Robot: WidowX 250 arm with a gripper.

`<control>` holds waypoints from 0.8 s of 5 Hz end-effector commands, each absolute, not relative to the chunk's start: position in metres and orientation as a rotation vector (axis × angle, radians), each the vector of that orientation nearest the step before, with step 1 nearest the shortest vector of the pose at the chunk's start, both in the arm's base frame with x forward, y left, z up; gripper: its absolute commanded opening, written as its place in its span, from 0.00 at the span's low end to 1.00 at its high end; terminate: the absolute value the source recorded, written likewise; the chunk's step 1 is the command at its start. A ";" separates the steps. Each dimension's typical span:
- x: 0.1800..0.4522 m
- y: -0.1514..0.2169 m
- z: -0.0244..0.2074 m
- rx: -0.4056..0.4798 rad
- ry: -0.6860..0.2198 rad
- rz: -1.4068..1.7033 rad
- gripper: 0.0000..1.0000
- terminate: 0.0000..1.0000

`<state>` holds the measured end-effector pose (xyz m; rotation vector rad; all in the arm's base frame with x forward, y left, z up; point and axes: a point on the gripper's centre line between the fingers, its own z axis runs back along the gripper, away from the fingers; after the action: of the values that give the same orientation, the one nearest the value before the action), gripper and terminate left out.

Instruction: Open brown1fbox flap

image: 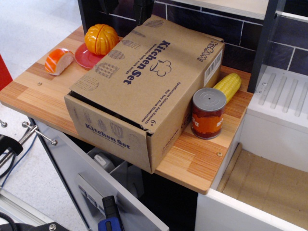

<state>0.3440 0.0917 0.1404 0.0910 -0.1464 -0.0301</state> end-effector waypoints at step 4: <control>0.337 0.101 0.120 -0.087 -0.167 0.013 1.00 0.00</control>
<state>0.3355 0.0976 0.1086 -0.1157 -0.1365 0.0311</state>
